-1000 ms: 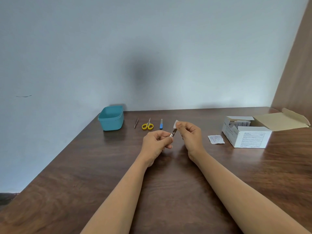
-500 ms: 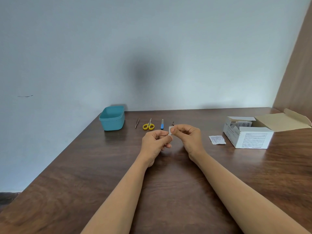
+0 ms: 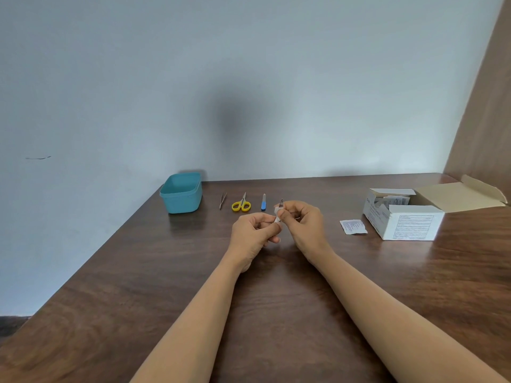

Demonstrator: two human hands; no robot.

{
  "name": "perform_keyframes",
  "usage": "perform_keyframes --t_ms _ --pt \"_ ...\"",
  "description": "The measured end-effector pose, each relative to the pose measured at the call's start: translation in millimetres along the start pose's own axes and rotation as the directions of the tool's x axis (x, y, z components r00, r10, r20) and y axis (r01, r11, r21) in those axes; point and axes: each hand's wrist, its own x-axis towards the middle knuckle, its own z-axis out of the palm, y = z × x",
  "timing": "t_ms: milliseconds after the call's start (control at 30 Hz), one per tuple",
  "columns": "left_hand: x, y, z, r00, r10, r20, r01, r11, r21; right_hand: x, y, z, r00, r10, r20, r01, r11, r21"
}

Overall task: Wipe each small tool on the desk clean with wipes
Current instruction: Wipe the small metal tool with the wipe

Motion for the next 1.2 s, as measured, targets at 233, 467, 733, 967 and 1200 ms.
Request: perform_keyframes --t_ms 233,467,733,967,1200 --pt "-0.5 1.7 0.8 1.000 0.010 -0.007 -0.010 1.000 -0.001 0.8 -3.2 0.4 1.000 0.015 -0.006 -0.014 0.986 0.165" --pt "-2.4 3.9 1.3 1.000 0.017 0.011 -0.017 1.000 0.019 2.6 -1.9 1.1 0.998 0.059 0.000 -0.058 0.977 0.207" --pt "-1.9 3.2 0.4 1.000 0.017 0.018 -0.018 0.999 0.032 1.3 -2.5 -0.1 0.995 0.095 -0.008 -0.091 0.968 0.236" --pt "-1.3 1.8 0.3 1.000 0.011 -0.006 -0.011 0.999 0.041 1.0 -4.5 -0.7 0.988 0.152 -0.025 -0.142 0.961 0.237" --pt "-2.2 2.2 -0.2 0.999 0.018 0.036 -0.020 0.998 0.061 1.5 -4.5 -0.5 0.988 0.152 -0.041 -0.139 0.964 0.227"
